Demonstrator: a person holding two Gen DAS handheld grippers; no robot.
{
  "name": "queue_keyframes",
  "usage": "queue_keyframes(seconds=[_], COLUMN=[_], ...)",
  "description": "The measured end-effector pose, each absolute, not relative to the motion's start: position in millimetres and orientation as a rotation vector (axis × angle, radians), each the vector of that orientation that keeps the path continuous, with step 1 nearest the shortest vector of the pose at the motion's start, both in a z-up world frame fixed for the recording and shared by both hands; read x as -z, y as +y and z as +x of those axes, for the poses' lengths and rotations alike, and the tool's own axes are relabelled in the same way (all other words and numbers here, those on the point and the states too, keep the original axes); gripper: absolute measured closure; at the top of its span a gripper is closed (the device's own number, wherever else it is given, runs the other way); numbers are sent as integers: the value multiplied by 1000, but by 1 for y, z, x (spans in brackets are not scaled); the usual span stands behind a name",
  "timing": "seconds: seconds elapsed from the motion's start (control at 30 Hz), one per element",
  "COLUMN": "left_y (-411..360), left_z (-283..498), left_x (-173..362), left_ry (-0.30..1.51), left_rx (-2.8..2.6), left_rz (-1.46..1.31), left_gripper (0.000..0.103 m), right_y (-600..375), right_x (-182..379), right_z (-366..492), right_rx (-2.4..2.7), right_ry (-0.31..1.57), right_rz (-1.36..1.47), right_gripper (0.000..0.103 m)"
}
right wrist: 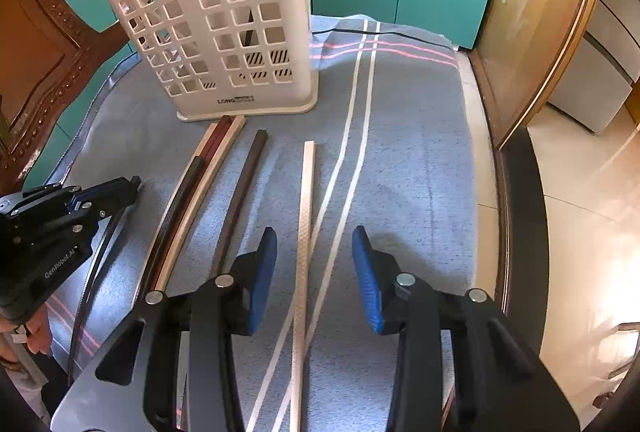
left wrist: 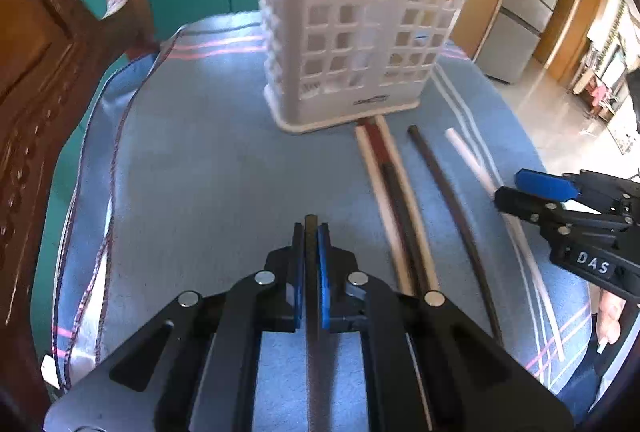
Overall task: Organize utensils
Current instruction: 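Lower the left tool to the cloth and close it on a dark chopstick, then close the right tool on a light wooden chopstick while the left tool holds its dark one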
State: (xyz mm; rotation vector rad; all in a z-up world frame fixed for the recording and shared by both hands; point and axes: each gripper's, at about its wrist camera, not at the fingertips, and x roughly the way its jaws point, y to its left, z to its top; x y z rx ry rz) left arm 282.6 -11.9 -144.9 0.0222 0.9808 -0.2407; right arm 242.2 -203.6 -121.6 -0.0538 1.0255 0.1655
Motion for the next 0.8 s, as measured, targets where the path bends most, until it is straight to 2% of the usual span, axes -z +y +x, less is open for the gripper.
queue_keyframes(seconds=[0.1, 0.4, 0.67, 0.8], left_y=[-2, -5, -20, -24], left_z=[286, 283, 285, 285], left_x=[148, 148, 147, 146], left_ry=[998, 1014, 1029, 1038], left_rx=[228, 226, 180, 176], left_rz=[2, 26, 79, 80], left_gripper=[95, 79, 78, 78], right_y=[-203, -196, -171, -169], right_x=[123, 124, 117, 132], right_z=[243, 244, 285, 306], right_rx=[-159, -136, -156, -150], right_ry=[1027, 1024, 1042, 1126], right_rz=[-56, -97, -185, -194], right_gripper=[64, 64, 64, 70])
